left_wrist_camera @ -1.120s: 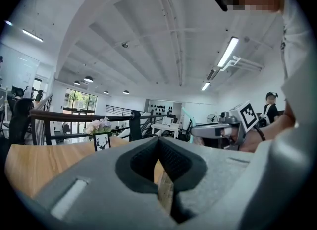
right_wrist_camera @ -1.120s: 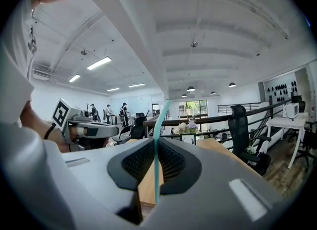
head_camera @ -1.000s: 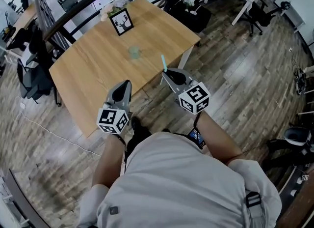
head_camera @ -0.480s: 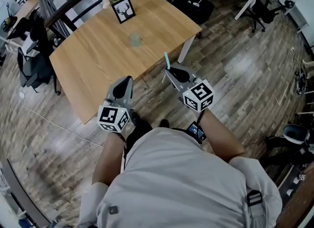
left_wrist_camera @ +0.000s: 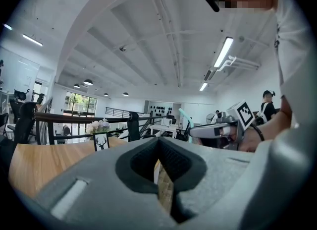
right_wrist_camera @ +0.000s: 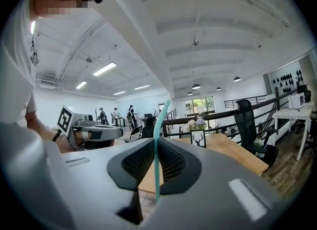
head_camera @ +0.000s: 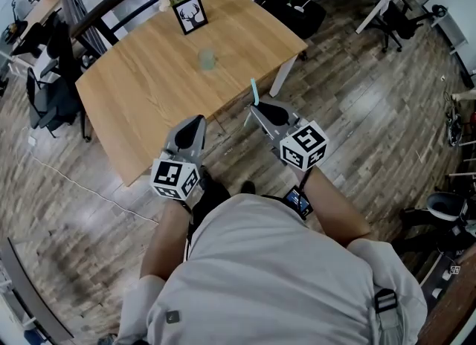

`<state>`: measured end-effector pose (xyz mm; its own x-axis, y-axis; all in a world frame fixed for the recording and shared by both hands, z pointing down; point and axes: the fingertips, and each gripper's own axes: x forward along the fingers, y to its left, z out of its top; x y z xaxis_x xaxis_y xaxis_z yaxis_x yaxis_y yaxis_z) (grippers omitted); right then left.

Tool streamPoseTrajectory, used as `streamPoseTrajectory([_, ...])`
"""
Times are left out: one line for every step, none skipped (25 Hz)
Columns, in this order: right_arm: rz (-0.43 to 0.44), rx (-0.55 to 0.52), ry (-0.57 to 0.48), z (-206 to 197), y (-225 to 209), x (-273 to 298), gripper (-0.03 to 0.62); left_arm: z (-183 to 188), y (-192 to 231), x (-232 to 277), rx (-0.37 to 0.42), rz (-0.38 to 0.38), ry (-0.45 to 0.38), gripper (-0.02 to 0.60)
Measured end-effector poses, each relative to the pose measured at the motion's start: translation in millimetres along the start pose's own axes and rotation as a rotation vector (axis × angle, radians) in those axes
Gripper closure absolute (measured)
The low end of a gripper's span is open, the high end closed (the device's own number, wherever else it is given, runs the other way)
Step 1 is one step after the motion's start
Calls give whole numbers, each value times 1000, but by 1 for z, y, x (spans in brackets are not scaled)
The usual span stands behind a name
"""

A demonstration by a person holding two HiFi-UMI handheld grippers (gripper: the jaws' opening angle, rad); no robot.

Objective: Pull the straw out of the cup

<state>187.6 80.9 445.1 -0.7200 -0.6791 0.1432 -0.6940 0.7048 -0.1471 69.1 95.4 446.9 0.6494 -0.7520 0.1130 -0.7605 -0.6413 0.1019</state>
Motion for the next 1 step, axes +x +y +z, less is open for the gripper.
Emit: streamPoseTrajectory([0, -1, -2, 2, 0, 1, 560, 1, 1, 0, 1, 0, -1, 578])
